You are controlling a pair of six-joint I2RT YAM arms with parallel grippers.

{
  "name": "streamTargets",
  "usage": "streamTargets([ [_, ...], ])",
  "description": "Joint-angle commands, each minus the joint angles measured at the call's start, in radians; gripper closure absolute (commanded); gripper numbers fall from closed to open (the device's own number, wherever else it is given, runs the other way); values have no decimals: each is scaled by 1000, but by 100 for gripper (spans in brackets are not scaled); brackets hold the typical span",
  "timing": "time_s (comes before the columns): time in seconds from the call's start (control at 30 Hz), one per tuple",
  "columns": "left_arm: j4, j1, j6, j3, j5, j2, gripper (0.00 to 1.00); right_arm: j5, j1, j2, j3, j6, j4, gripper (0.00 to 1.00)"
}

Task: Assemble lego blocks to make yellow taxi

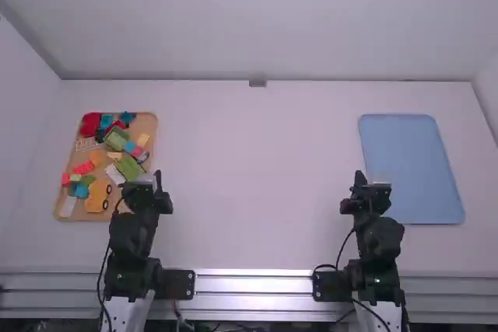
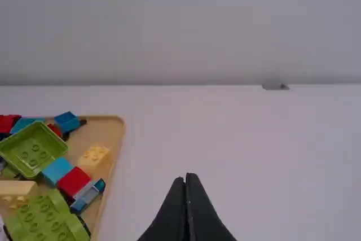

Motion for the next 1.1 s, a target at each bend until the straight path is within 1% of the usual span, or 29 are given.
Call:
streamTargets([
  [0.0,0,0,0,0,0,0,100,-1,0,0,0,3,0,100],
  [0.2,-3,0,0,10,-3,10,98,-6,0,13,12,0,0,98],
  [0.37,-10,0,-1,33,-10,33,94,-17,1,50,42,-7,2,94],
  [0.6,-20,1,-22,82,-24,78,86,-42,3,146,113,-17,15,86],
  [0.73,-32,1,-34,115,-33,109,80,-61,4,215,157,-16,40,80],
  [0.87,-44,1,-53,154,-46,147,74,-118,6,308,211,-66,76,74],
  [1.0,-48,2,-105,201,-62,192,66,-190,7,432,294,-98,101,66],
  [1.07,-55,2,-112,228,-71,216,61,-241,6,503,354,-130,92,61],
])
